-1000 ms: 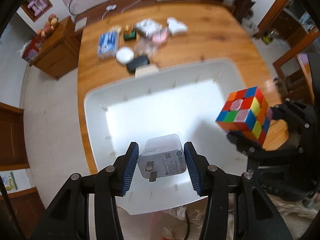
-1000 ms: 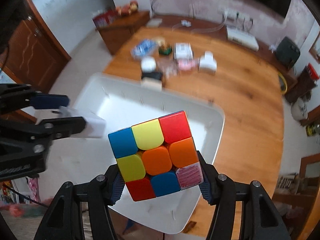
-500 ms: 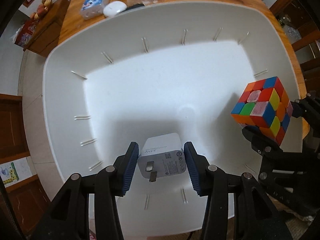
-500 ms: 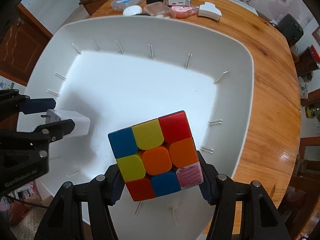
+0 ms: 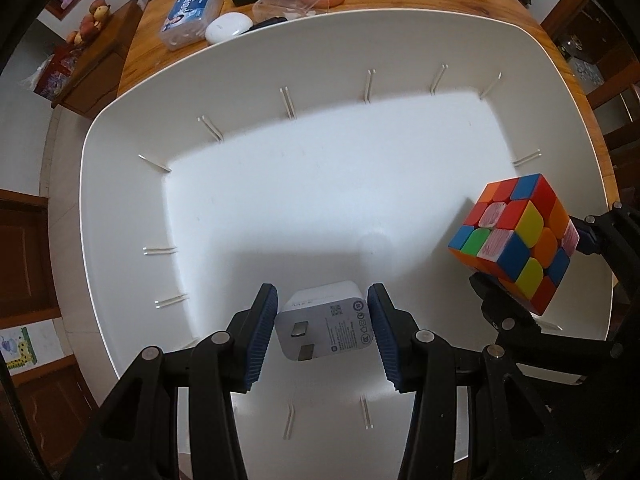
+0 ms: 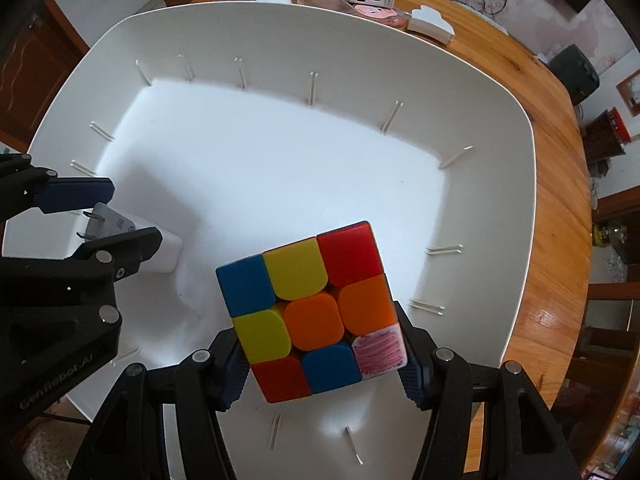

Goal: Organize rigid objects
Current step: 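Carry both items over the white tray and open both grippers to release them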

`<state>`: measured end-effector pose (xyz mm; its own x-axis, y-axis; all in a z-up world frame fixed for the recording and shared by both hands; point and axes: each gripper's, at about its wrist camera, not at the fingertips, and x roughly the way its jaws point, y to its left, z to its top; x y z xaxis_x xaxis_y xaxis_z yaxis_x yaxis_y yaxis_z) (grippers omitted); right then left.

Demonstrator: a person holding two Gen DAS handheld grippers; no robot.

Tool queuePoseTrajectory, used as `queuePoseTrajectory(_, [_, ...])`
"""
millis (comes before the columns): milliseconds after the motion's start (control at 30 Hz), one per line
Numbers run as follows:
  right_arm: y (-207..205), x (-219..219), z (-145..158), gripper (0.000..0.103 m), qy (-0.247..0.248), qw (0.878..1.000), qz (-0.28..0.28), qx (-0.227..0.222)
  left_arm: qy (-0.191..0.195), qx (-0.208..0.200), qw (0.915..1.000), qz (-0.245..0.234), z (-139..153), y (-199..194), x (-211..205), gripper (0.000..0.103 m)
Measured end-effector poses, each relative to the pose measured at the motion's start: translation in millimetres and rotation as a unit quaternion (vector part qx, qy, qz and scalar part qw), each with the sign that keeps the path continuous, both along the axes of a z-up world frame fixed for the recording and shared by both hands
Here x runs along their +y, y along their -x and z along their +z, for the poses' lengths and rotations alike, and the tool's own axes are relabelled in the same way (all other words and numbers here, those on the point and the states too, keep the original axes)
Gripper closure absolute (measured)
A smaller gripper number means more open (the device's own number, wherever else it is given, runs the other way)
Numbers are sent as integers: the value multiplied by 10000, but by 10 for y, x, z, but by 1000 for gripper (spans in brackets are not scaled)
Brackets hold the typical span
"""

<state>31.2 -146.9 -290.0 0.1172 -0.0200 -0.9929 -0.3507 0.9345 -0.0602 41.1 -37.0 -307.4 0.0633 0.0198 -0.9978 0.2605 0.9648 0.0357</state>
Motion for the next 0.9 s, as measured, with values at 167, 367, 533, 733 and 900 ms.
queuePoseTrajectory(167, [22,114,0,40,116,9999,-16,-2,9,-47,10000,40,16,21,-5,52])
queuePoseTrajectory(367, [54,194,-21,40,159,9999,-23,1,3,-46,10000,59,13,23,2,52])
queuePoseTrajectory(533, [89,249,52,32,144,9999,-13,-75,-38,-60,10000,46,13,42,-26,48])
queuePoseTrajectory(733, [164,282,160,31,62,9998,-1,-162,44,-110,9999,88,117,48,7,39])
queuePoseTrajectory(900, [274,332,287,31,-21,9994,86,-336,126,-88,9998,149,184,34,5,25])
